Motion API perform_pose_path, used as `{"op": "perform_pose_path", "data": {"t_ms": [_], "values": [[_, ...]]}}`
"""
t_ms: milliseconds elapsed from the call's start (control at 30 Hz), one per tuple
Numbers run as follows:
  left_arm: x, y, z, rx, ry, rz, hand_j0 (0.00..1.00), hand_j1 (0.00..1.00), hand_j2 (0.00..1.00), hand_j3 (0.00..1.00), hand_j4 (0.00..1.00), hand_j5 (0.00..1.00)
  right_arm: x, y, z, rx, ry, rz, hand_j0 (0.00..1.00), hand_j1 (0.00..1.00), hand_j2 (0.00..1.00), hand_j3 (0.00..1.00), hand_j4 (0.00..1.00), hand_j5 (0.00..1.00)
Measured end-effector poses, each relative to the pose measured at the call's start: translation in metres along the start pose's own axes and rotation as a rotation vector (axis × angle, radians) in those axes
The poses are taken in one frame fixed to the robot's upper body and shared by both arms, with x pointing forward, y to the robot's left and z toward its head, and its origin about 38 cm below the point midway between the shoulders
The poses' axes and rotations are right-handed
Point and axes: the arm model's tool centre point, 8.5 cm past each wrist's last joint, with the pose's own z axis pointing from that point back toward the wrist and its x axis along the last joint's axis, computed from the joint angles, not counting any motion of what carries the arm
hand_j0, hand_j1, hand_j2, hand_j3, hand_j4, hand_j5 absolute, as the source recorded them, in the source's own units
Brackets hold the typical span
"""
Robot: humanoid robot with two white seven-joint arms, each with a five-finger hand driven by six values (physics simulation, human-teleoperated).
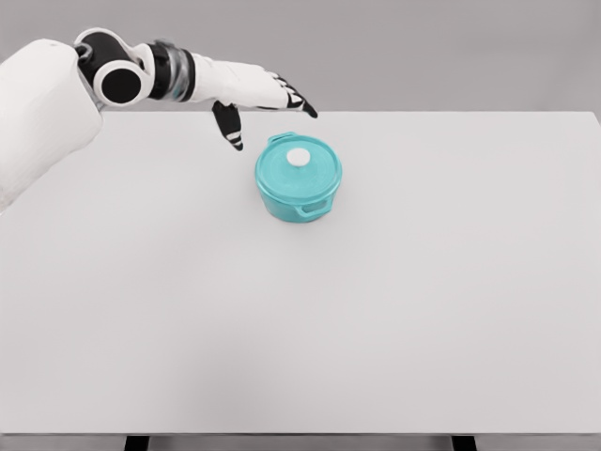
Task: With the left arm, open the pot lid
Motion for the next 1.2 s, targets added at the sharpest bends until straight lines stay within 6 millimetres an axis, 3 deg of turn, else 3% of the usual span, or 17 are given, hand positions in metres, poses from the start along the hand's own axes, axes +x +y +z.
{"op": "perform_pose_path", "data": {"t_ms": [200, 533, 800, 1067, 1200], "values": [[0.010, 0.000, -0.026, -0.030, 0.003, 0.003, 1.00, 1.00, 1.00, 1.00, 1.00, 1.00, 0.000, 0.000, 0.000, 0.000, 0.000, 0.000, 1.00, 1.00, 1.00, 1.00, 1.00, 1.00], [0.012, -0.013, -0.047, -0.092, 0.040, 0.020, 0.87, 0.87, 0.87, 0.87, 0.87, 0.87, 0.000, 0.000, 0.000, 0.000, 0.000, 0.000, 1.00, 1.00, 1.00, 1.00, 1.00, 1.00], [0.015, -0.013, -0.051, -0.097, 0.036, 0.017, 0.80, 0.80, 0.80, 0.80, 0.80, 0.80, 0.000, 0.000, 0.000, 0.000, 0.000, 0.000, 1.00, 1.00, 1.00, 1.00, 1.00, 1.00], [0.017, -0.014, -0.051, -0.103, 0.023, 0.003, 0.80, 0.80, 0.80, 0.80, 0.80, 0.80, 0.000, 0.000, 0.000, 0.000, 0.000, 0.000, 1.00, 1.00, 1.00, 1.00, 1.00, 1.00], [0.031, -0.011, -0.054, -0.101, -0.022, -0.029, 0.80, 0.80, 0.80, 0.80, 0.80, 0.80, 0.000, 0.000, 0.000, 0.000, 0.000, 0.000, 1.00, 1.00, 1.00, 1.00, 1.00, 1.00]]}}
